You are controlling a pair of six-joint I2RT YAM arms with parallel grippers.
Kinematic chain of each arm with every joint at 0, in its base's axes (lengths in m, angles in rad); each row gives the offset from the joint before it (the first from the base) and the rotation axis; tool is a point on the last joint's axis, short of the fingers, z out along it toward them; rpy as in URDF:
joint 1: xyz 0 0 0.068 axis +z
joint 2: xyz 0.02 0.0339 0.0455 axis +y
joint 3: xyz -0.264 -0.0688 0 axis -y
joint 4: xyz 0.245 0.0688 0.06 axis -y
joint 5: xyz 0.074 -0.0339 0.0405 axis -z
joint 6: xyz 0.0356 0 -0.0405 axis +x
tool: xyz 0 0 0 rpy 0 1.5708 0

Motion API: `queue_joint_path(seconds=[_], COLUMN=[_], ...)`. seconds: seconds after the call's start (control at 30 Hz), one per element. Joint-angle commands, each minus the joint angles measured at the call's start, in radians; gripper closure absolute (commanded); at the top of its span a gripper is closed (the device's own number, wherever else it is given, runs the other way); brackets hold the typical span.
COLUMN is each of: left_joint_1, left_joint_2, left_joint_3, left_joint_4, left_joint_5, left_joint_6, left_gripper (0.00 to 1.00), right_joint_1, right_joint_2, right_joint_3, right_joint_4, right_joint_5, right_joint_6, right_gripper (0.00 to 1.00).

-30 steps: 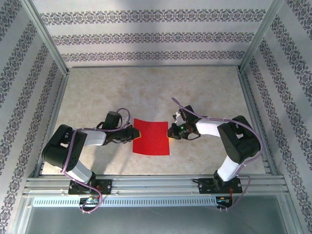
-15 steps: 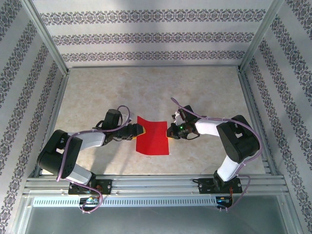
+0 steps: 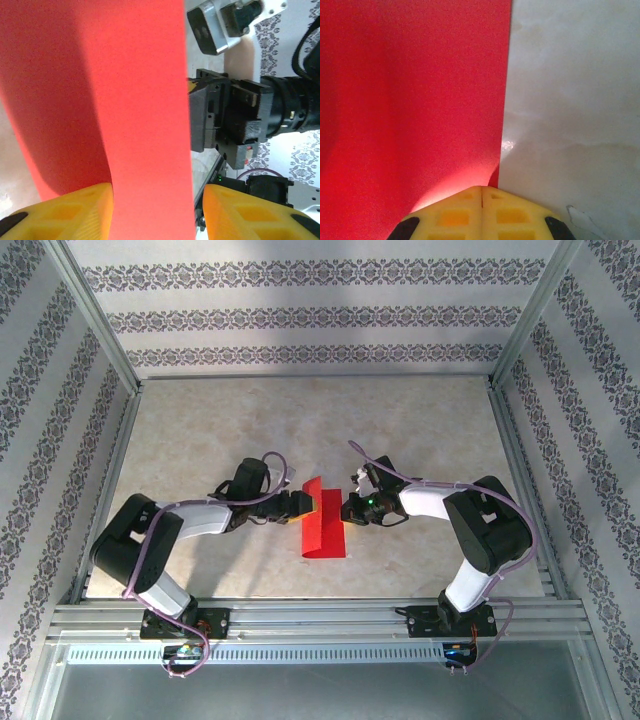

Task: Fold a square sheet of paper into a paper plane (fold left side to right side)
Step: First fold in half a square sheet of paper at the center of the table.

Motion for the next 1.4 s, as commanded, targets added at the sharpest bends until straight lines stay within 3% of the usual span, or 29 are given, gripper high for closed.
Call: queue_joint_path(seconds=[0.0, 0.27, 0.43, 0.6, 0.83, 1.03, 1.17, 1.37], left_joint_1=[-0.023, -0.052, -0.060, -0.064, -0.067, -0.069, -0.068, -0.069], left_joint_2=[0.035, 0.078, 0.083, 0.082, 0.089, 0.085, 0.077, 0.075], left_joint_3=[0.035, 0.057, 0.078, 0.092, 0.098, 0.096, 0.097, 0.101], left_joint_4=[0.025, 0.000, -0.062, -0.102, -0.113, -0.127, -0.142, -0.140], left_joint_5=[-0.013, -0.055, -0.072, -0.086, -0.093, -0.097, -0.101, -0.098], left_joint_6=[0.013, 0.030, 0.063, 0.083, 0.088, 0.095, 0.102, 0.102], left_gripper=[0.51, 0.63, 0.80, 0.91, 1.00, 1.00, 1.00, 1.00], right_joint_1=[0.018, 0.024, 0.026, 0.027, 0.029, 0.024, 0.001, -0.062], right_joint_2=[0.025, 0.024, 0.018, 0.010, -0.008, -0.039, -0.093, -0.175], right_joint_3=[-0.009, -0.008, -0.006, -0.005, -0.003, 0.005, -0.004, -0.048], right_joint_4=[-0.026, -0.017, -0.019, -0.017, -0.019, -0.033, -0.039, 0.000], right_joint_5=[0.054, 0.050, 0.048, 0.046, 0.050, 0.059, 0.058, -0.033], right_joint_6=[-0.011, -0.003, -0.002, 0.003, 0.006, 0.008, 0.006, -0.005], right_gripper=[1.00, 1.00, 1.00, 1.00, 0.99, 0.92, 0.82, 0.57])
